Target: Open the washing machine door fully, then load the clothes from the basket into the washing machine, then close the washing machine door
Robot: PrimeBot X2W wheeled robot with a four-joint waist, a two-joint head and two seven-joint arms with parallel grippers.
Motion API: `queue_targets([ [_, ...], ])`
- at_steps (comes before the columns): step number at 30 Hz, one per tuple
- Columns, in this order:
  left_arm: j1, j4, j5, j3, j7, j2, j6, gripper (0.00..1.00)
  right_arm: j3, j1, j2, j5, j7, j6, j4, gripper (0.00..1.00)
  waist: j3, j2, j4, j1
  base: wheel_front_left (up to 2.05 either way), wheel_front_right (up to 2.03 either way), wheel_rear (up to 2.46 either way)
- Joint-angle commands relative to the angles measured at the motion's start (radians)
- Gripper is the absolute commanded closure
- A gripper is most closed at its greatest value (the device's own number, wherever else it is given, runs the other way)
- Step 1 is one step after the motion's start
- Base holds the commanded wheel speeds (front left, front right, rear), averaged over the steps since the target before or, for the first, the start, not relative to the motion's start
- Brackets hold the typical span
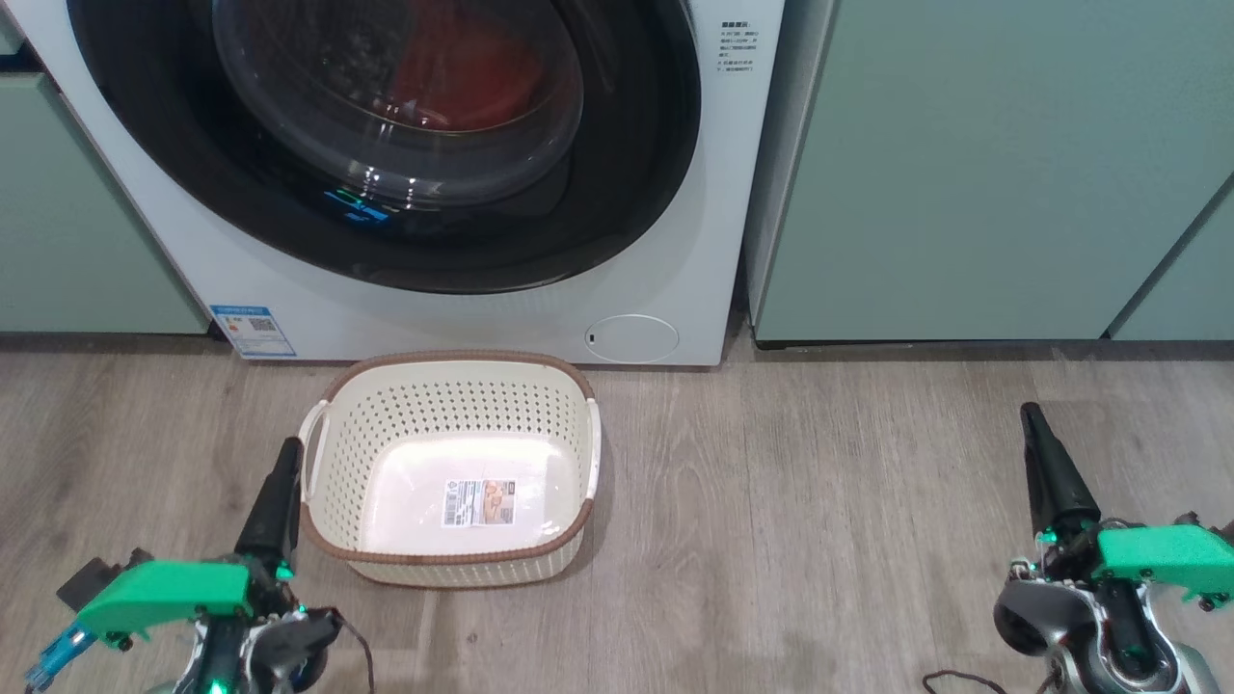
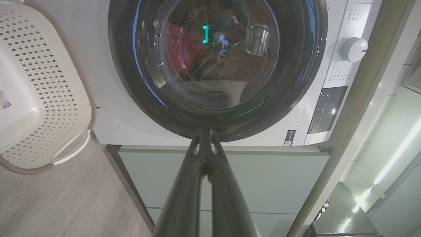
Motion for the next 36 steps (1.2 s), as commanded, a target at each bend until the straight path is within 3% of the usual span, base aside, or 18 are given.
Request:
queue_targets([
  [1,-0.049,-0.029,0.002,0.035,0.006,0.005,-0.009,1.0,0.018,-0.049,-0.008,-0.006,0.011,0.0,-0.032,1.0,0.0,0.0,0.0,0.0,0.0,0.0,0.0],
  [36,-0.049,-0.029,0.007,0.041,0.011,0.001,-0.009,1.0,0.012,-0.049,-0.003,-0.012,0.016,0.0,-0.032,1.0,0.0,0.0,0.0,0.0,0.0,0.0,0.0],
])
